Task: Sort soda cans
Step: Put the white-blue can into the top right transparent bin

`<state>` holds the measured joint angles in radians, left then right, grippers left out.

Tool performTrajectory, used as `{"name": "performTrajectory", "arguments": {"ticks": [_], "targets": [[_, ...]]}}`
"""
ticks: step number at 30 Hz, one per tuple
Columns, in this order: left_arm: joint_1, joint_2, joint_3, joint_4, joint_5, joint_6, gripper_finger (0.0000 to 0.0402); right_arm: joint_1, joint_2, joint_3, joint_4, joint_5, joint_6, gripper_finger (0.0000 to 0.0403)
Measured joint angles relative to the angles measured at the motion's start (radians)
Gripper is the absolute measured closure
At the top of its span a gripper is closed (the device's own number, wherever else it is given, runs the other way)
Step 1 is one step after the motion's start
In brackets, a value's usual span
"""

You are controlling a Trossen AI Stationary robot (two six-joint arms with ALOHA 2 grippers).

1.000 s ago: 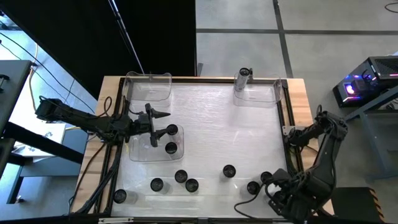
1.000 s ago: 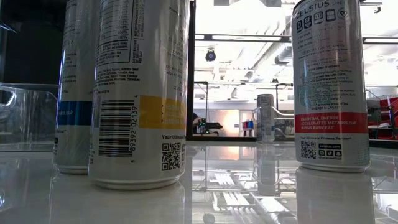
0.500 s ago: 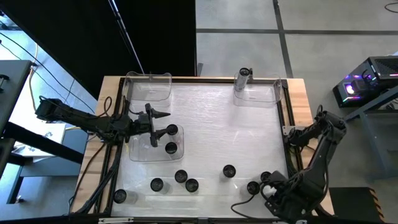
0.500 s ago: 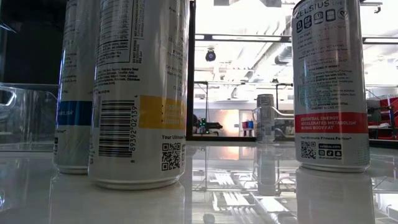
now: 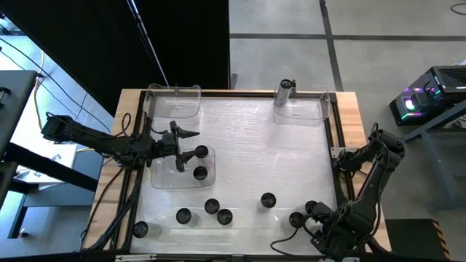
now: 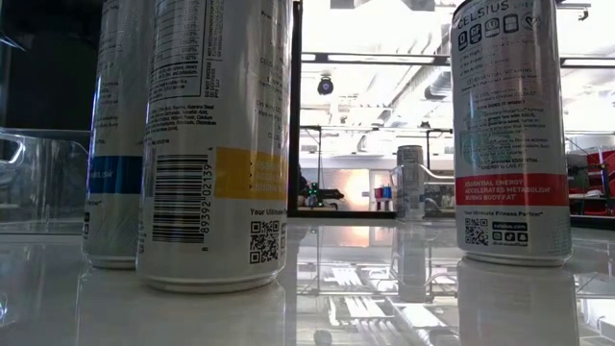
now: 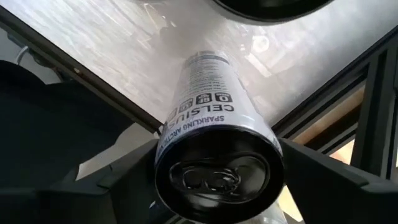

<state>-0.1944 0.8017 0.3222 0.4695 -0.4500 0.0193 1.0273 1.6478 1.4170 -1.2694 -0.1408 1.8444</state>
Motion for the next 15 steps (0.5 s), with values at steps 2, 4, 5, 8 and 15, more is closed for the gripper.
{"name": "performTrajectory", "arguments": {"ticks": [2, 4, 5, 8, 15], "targets": [[0.0, 0.0, 0.0, 0.0, 0.0, 0.0, 0.0108, -0.006, 0.0, 0.0, -0.004, -0.003, -0.016, 0.0127], [0.0, 0.0, 0.0, 0.0, 0.0, 0.0, 0.0108, -0.016, 0.0, 0.0, -0.022, -0.02, -0.031, 0.0157], [0.0, 0.0, 0.0, 0.0, 0.0, 0.0, 0.0108, -0.024, 0.0, 0.001, -0.035, -0.028, -0.044, 0.0164], [0.0, 0.0, 0.0, 0.0, 0.0, 0.0, 0.0108, -0.052, 0.0, 0.001, -0.135, -0.034, -0.07, 0.0164], [0.0, 0.0, 0.0, 0.0, 0.001, 0.0, 0.0108, -0.137, 0.001, -0.002, -0.298, -0.047, -0.224, 0.0164]]}}
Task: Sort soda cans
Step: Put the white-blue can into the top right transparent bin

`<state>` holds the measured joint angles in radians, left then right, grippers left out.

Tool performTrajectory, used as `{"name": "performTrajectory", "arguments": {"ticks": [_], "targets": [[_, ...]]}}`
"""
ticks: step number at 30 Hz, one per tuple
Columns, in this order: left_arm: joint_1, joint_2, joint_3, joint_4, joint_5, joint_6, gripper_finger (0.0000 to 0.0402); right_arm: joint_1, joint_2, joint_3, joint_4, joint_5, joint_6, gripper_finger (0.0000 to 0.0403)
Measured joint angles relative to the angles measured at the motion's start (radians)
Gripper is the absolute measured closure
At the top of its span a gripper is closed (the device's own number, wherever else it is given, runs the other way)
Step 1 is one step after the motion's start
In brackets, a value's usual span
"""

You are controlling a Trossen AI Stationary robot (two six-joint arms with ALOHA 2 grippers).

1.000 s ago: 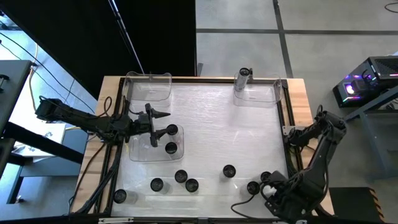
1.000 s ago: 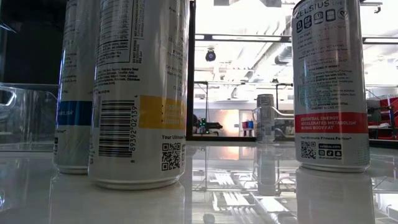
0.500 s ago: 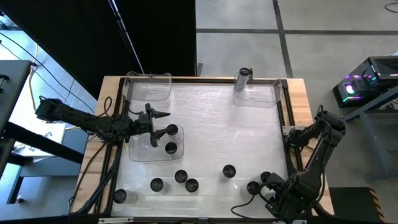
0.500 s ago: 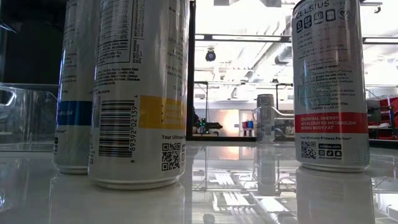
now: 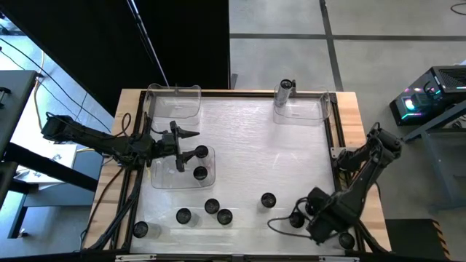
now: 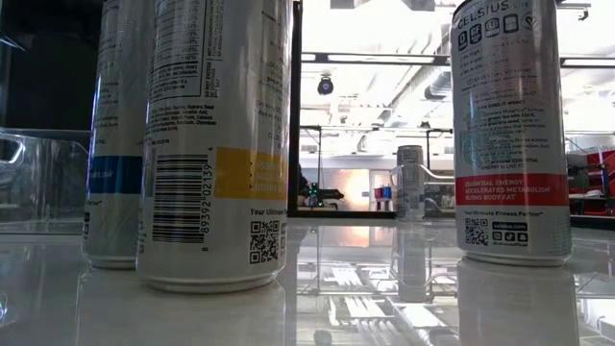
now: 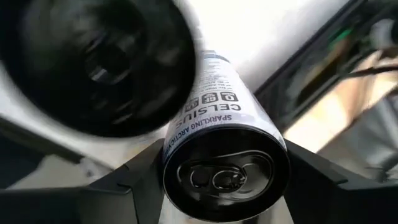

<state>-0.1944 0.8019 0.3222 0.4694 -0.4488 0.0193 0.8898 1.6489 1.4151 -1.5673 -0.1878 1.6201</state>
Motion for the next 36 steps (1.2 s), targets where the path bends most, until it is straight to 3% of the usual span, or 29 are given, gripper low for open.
{"name": "performTrajectory", "arguments": {"ticks": [8, 21, 28, 36], "targets": [[0.0, 0.0, 0.0, 0.001, 0.001, 0.0, 0.0108, -0.102, -0.051, -0.002, -0.001, 0.063, -0.179, 0.0164], [0.0, 0.0, 0.0, 0.003, 0.001, -0.008, 0.0108, -0.167, -0.254, -0.159, -0.006, 0.045, -0.16, 0.0164], [0.0, 0.0, 0.0, 0.005, 0.001, -0.008, 0.0108, -0.295, -0.367, -0.159, -0.006, 0.158, -0.172, 0.0164], [0.0, 0.0, 0.0, 0.005, 0.001, -0.018, 0.0108, -0.398, -0.377, -0.159, -0.005, 0.183, -0.318, 0.0164]]}}
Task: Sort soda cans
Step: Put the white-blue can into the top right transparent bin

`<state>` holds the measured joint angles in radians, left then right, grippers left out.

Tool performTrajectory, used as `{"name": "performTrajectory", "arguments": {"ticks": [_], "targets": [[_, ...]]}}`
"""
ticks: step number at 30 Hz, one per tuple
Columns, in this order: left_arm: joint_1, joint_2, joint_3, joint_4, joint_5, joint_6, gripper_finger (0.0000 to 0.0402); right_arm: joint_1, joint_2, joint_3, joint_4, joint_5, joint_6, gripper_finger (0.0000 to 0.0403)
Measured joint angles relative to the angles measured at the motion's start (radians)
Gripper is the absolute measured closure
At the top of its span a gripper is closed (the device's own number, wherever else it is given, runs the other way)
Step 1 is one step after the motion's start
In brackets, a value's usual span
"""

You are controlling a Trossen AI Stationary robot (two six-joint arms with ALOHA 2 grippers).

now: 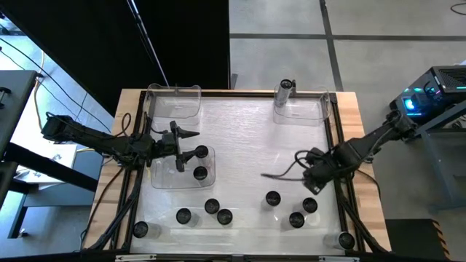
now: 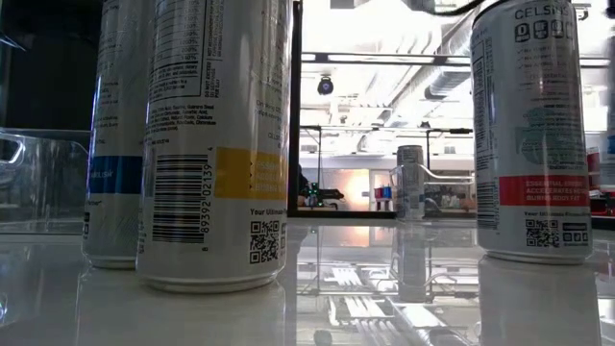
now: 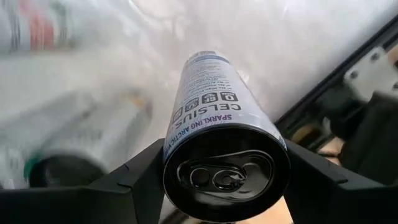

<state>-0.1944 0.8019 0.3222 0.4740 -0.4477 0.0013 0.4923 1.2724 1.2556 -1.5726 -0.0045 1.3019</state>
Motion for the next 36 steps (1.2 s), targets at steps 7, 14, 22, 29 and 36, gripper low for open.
{"name": "performTrajectory", "arguments": {"ticks": [7, 14, 22, 29, 36], "targets": [[0.0, 0.0, 0.0, 0.002, 0.0, 0.0, 0.0108, -0.234, 0.001, 0.016, -0.002, 0.062, -0.255, 0.0164], [0.0, 0.0, 0.0, 0.002, 0.0, 0.0, 0.0108, -0.508, 0.006, 0.247, 0.002, 0.176, -0.537, 0.0164], [0.0, 0.0, 0.0, 0.003, 0.0, 0.003, 0.0108, -0.908, 0.162, 0.533, 0.002, 0.206, -0.783, 0.0164], [0.0, 0.0, 0.0, 0.006, 0.005, 0.002, 0.0108, -1.147, 0.384, 0.595, 0.002, 0.081, -0.996, 0.0164], [0.0, 0.0, 0.0, 0.007, 0.027, 0.003, 0.0108, -1.236, 0.512, 0.595, 0.001, 0.035, -1.081, 0.0164]]}}
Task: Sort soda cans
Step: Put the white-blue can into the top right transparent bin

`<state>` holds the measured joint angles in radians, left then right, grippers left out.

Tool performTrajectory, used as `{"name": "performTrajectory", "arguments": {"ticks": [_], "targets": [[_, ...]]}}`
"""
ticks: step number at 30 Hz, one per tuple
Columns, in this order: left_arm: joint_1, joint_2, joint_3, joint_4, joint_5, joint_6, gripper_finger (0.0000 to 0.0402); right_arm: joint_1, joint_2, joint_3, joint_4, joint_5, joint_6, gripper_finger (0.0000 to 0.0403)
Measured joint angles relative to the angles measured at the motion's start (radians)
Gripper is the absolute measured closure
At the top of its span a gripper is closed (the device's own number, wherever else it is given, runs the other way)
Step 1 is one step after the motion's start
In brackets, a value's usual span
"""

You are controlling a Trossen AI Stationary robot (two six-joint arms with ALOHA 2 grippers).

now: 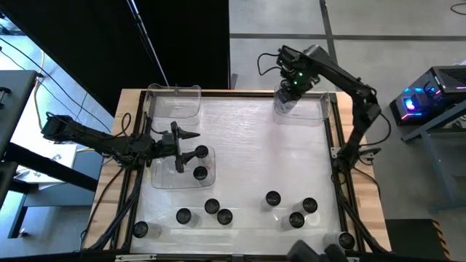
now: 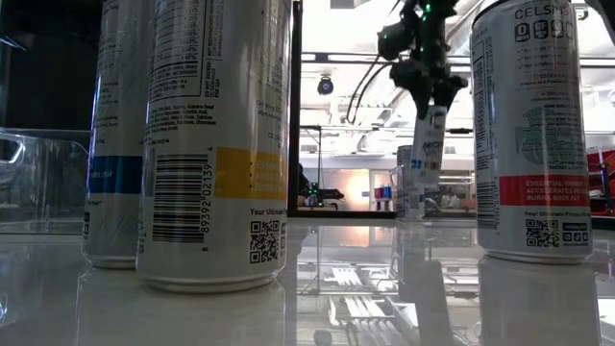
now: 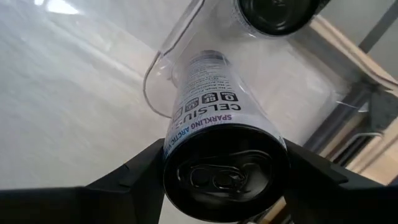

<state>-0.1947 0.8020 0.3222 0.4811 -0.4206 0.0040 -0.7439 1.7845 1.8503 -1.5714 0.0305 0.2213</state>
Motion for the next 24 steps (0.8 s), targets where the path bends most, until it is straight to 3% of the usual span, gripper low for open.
{"name": "performTrajectory", "arguments": {"ticks": [17, 24], "targets": [[0.0, 0.0, 0.0, -0.006, 0.0, 0.006, 0.0108, -0.004, 0.137, 0.0, 0.004, -0.025, -0.07, 0.0164], [0.0, 0.0, 0.0, -0.006, 0.0, 0.007, 0.0108, -0.004, 0.162, 0.0, 0.028, -0.024, -0.091, 0.0125]]}}
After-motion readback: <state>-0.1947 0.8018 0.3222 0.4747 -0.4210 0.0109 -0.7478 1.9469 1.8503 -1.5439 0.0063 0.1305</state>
